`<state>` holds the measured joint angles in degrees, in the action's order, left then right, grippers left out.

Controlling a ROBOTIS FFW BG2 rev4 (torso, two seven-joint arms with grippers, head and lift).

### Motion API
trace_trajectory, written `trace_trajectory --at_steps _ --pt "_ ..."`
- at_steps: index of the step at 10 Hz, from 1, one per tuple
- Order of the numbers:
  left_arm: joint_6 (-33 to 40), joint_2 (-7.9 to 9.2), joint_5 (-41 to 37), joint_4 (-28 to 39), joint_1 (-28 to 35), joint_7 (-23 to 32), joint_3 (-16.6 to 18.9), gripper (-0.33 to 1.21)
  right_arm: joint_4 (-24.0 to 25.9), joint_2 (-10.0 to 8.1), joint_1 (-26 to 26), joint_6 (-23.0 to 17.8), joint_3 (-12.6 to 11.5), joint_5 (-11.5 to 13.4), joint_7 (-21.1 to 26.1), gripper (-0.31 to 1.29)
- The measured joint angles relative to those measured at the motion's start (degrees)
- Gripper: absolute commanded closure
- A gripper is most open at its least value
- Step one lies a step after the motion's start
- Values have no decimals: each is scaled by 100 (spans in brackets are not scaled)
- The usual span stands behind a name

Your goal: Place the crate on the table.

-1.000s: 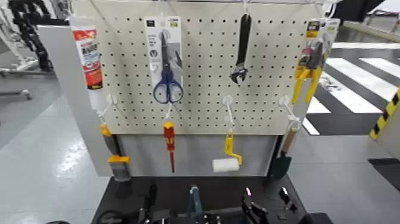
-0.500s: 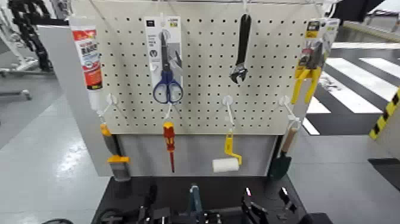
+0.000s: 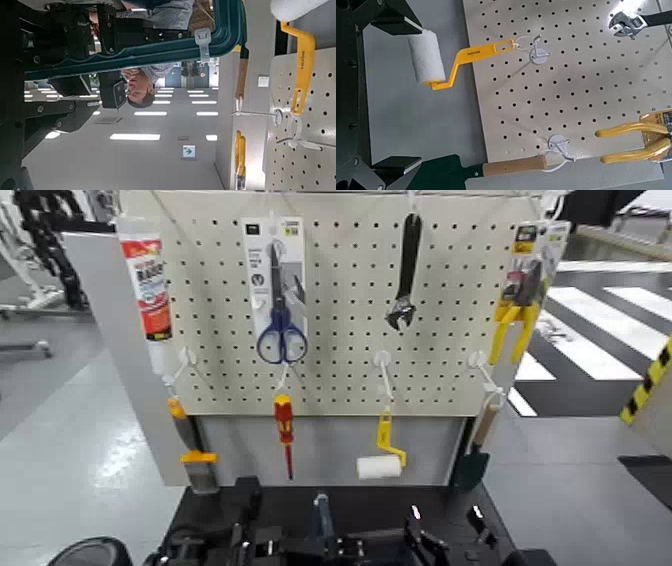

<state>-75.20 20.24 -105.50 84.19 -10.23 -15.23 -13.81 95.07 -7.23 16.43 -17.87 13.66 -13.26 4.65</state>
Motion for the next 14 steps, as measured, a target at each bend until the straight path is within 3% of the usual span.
trace_trajectory --at_steps 2,7,12,14 --pt "-59 25 292 -209 -254 -297 -44 105 -11 2 -5 -18 10 -10 1 15" --pt "-19 7 1847 -754 -983 -1852 -345 105 -41 2 -44 -52 65 -29 -1 15" --pt "413 -39 3288 -1241 -1679 -3406 -956 105 -58 -8 -77 -89 101 -60 -3 15" --pt "563 -95 3493 -1397 -1777 -3549 -1073 105 -71 -11 -81 -105 108 -70 -3 15"
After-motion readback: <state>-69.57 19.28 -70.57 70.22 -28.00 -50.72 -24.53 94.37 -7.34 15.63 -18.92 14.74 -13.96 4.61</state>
